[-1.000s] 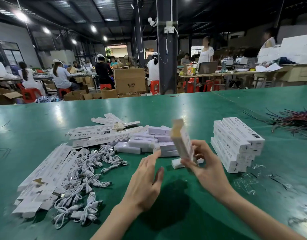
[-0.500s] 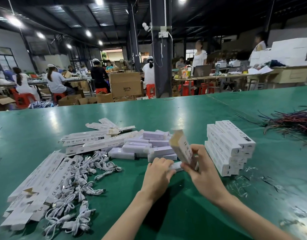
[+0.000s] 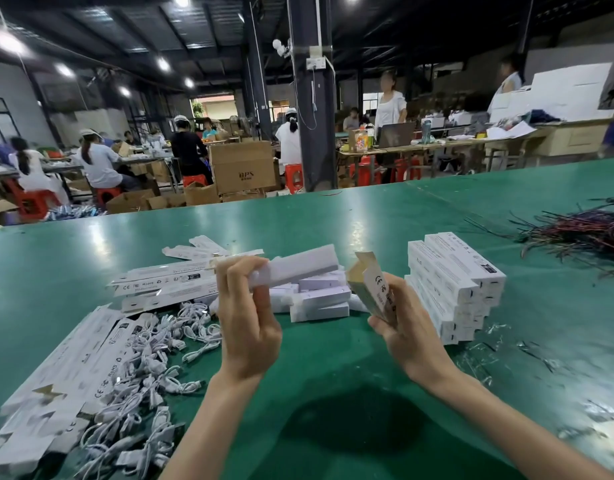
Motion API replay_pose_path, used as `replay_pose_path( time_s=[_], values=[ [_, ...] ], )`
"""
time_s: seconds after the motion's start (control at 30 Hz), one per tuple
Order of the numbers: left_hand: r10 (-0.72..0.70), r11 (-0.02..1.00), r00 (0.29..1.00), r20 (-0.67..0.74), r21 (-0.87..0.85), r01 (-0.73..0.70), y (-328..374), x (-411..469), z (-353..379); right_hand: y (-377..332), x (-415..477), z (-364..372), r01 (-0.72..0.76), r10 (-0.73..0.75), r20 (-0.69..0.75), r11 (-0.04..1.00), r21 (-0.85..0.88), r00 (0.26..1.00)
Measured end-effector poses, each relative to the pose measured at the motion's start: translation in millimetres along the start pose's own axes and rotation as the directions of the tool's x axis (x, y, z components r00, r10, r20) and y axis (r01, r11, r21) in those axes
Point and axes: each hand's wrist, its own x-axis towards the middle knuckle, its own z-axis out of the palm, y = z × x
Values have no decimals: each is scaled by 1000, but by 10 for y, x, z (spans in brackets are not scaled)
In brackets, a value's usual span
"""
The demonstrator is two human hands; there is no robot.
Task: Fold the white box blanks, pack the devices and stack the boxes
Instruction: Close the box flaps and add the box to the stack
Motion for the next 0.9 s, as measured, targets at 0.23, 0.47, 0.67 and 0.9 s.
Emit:
replay_pose_path(
  time_s=[0.23, 0.47, 0.67, 0.9],
  values=[
    [-52, 999, 988, 146, 3, 52, 58, -54, 50, -45, -2, -55, 10, -10, 55, 1000, 12, 998],
    [62, 997, 989, 133, 35, -67, 25, 1, 18, -45, 9, -61, -21, 20, 62, 1000, 22, 998],
    [112, 990, 973, 202, 64, -128, -71, 14, -20, -9, -2, -56, -19, 22, 51, 999, -48, 998],
    [90, 989, 938, 335, 84, -124, -24, 0, -8, -12, -19, -47, 53, -33, 90, 970, -236, 995]
  ],
)
